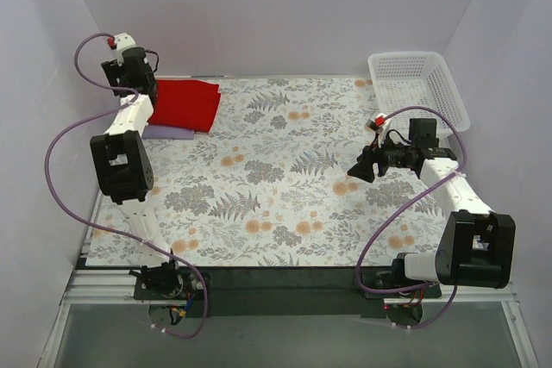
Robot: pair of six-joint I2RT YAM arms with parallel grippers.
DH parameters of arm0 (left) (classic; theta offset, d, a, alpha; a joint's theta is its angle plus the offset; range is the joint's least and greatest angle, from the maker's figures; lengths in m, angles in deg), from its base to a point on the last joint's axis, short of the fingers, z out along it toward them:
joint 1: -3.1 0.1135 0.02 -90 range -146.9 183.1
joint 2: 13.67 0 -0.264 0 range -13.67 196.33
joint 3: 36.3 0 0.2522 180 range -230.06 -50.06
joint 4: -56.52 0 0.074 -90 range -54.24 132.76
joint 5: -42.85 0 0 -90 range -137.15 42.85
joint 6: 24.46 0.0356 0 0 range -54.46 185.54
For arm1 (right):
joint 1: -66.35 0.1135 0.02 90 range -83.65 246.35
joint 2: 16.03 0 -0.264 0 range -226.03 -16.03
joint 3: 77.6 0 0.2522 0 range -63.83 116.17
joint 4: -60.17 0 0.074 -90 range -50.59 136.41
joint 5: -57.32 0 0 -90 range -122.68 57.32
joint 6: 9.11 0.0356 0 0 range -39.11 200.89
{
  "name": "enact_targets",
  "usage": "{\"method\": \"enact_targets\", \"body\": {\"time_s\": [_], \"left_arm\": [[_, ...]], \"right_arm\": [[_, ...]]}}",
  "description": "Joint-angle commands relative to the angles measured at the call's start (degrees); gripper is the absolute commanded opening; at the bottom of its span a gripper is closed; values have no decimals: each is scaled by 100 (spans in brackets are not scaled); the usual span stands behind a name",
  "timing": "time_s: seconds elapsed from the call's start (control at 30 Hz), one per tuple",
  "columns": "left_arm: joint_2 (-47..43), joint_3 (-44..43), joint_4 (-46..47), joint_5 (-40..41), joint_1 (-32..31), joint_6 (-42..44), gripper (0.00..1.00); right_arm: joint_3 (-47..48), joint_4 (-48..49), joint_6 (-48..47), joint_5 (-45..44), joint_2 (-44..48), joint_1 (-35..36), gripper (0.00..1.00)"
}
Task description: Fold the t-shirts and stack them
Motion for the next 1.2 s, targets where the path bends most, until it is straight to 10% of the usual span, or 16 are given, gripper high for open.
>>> {"method": "enact_targets", "body": {"time_s": [0.0,0.37,1.17], "left_arm": [[-1449,456,-1034,-1819,-105,-1243,74],[-2664,3277,-464,-5378,1046,-3862,71],[-643,2401,319,-4465,1372,-4892,59]], "right_arm": [[122,-118,-157,130,189,-96,73],[34,-321,-377,305,374,-474,73],[95,-435,-422,560,137,-509,73]]}}
